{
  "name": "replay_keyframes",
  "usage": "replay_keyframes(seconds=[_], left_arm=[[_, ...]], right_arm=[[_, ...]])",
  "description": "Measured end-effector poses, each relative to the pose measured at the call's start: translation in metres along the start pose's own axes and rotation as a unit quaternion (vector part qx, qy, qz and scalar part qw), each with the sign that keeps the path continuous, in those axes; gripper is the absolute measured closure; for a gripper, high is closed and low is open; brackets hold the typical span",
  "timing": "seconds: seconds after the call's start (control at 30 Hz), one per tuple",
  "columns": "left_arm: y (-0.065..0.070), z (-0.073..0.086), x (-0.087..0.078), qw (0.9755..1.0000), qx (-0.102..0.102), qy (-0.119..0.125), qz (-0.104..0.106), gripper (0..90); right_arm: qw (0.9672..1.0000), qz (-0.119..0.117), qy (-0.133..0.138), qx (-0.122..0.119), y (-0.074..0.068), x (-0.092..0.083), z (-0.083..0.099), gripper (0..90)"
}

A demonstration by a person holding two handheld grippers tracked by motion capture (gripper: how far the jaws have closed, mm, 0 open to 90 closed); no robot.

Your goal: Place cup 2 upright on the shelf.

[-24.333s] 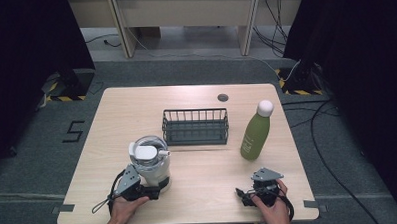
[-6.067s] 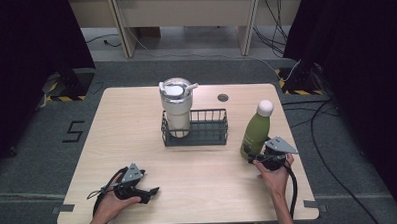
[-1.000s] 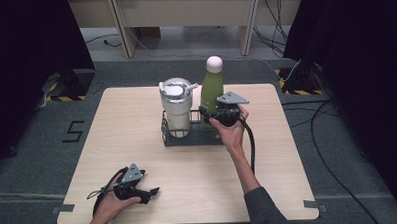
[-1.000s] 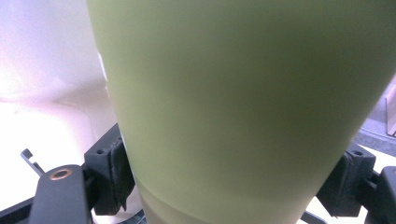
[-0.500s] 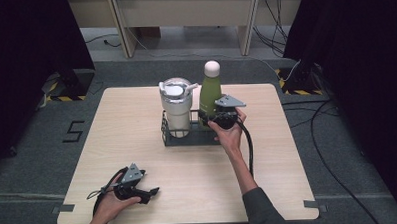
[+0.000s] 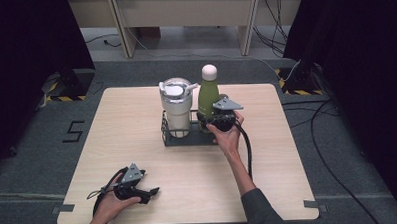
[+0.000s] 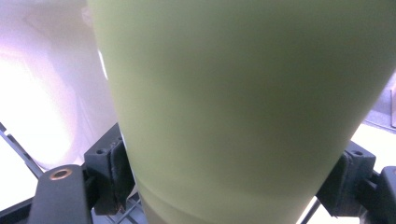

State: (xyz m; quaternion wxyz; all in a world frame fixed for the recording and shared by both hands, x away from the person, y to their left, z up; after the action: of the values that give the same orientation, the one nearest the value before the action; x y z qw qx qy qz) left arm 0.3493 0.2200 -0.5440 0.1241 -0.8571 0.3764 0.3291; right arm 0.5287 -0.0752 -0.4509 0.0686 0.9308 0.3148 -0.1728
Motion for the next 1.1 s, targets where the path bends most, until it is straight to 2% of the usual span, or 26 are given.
replay_keyframes(seconds=[0.23, 0.5, 0.77, 0.83, 1.1], left_arm=[[0.0, 0.0, -0.0001, 1.0, 0.0, 0.0, 0.0, 13.5], [0.0, 0.0, -0.0001, 1.0, 0.001, 0.0, 0.0, 13.5], [0.0, 0.0, -0.0001, 1.0, 0.001, -0.001, 0.0, 13.5], [-0.0001, 0.0, -0.0001, 1.0, 0.001, -0.001, 0.0, 13.5], [0.0, 0.0, -0.0001, 1.0, 0.0, 0.0, 0.0, 13.5]], right_arm=[[1.0, 0.001, 0.003, -0.003, -0.0004, 0.0006, 0.0027, 20.8], [0.9998, 0.005, 0.006, -0.016, -0.0033, -0.0009, 0.005, 20.6], [0.9999, 0.002, 0.007, -0.012, -0.0031, -0.001, 0.0062, 19.5], [0.9999, 0.003, 0.007, -0.008, -0.0025, -0.0016, 0.0064, 14.9], [0.9999, 0.007, 0.009, -0.007, -0.0024, -0.0074, 0.0056, 14.9]])
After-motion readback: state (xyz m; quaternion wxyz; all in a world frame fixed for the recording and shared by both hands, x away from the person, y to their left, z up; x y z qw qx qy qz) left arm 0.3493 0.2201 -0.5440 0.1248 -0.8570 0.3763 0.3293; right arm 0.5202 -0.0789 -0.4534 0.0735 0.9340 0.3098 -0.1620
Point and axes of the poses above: each handheld gripper's, and its own axes: x roughly forward along the jaws, z roughly out of its underside, y roughly to its right, the point moved 3 cm from there along x, roughly forward along the jaws, and after that the axes turned 1 degree about -x, right-handed, at the moved point
